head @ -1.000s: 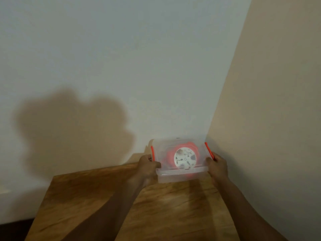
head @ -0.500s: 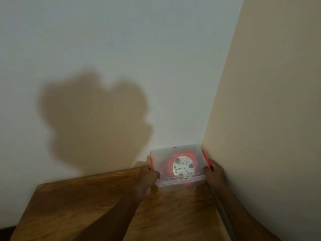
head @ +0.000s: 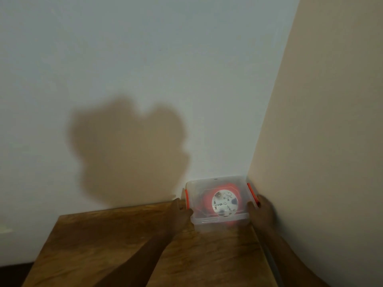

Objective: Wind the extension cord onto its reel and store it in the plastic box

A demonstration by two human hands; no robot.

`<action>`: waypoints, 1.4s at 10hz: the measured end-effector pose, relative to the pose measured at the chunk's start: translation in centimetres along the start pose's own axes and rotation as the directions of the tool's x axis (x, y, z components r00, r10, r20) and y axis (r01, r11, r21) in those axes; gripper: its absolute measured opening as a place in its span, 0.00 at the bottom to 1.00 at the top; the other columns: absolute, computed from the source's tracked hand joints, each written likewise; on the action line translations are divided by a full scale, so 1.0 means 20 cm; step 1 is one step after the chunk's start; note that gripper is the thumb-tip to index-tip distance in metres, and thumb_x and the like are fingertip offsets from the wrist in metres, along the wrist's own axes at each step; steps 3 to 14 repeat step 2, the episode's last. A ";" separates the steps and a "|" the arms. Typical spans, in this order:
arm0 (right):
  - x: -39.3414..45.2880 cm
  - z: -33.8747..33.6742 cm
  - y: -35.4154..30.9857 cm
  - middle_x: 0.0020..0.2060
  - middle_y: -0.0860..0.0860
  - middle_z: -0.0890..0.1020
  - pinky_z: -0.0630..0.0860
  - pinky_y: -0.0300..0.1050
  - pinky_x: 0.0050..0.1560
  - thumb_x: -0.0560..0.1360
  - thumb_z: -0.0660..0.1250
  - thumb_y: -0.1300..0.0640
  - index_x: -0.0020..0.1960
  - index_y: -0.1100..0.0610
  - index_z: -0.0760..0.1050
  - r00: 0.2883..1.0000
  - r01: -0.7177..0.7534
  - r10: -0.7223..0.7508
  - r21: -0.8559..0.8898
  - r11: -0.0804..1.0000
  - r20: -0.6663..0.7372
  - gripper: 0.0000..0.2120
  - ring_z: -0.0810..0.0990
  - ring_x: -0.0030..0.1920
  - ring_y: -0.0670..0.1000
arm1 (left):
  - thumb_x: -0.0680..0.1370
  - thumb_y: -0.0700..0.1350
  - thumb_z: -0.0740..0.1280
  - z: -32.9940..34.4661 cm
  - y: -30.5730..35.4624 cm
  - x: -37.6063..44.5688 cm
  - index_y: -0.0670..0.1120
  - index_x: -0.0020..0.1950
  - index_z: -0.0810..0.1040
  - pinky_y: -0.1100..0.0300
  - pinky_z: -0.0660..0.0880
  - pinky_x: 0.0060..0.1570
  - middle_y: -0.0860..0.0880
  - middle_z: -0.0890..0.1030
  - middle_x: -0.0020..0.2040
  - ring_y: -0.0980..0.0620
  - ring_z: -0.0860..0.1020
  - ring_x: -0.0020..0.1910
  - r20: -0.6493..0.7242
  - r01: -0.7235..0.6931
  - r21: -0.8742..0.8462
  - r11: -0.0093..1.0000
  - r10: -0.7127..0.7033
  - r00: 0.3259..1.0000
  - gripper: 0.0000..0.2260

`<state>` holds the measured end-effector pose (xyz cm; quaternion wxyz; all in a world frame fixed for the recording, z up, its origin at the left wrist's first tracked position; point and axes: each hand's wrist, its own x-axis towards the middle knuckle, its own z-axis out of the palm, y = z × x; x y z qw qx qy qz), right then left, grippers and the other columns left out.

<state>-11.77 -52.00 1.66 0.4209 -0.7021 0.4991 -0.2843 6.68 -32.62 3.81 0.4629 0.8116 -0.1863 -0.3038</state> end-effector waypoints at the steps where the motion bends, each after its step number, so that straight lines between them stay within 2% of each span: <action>1: -0.09 -0.01 -0.06 0.57 0.58 0.80 0.79 0.53 0.53 0.77 0.67 0.58 0.66 0.60 0.71 0.996 0.080 -0.084 -0.090 0.993 -0.031 0.19 0.80 0.54 0.58 | 0.79 0.47 0.73 -0.15 0.01 -0.04 0.43 0.81 0.59 0.50 0.73 0.67 0.42 0.72 0.76 0.43 0.74 0.71 -0.078 -0.052 0.141 0.989 0.063 0.995 0.35; 2: -0.15 0.01 -0.11 0.66 0.59 0.75 0.71 0.59 0.64 0.73 0.71 0.60 0.72 0.62 0.66 0.962 0.259 -0.274 -0.254 0.932 -0.025 0.30 0.74 0.64 0.62 | 0.79 0.45 0.72 -0.34 0.06 -0.07 0.41 0.80 0.61 0.48 0.73 0.70 0.39 0.73 0.75 0.40 0.74 0.71 -0.173 -0.135 0.211 0.968 0.173 0.970 0.34; 14: -0.15 0.01 -0.11 0.66 0.59 0.75 0.71 0.59 0.64 0.73 0.71 0.60 0.72 0.62 0.66 0.962 0.259 -0.274 -0.254 0.932 -0.025 0.30 0.74 0.64 0.62 | 0.79 0.45 0.72 -0.34 0.06 -0.07 0.41 0.80 0.61 0.48 0.73 0.70 0.39 0.73 0.75 0.40 0.74 0.71 -0.173 -0.135 0.211 0.968 0.173 0.970 0.34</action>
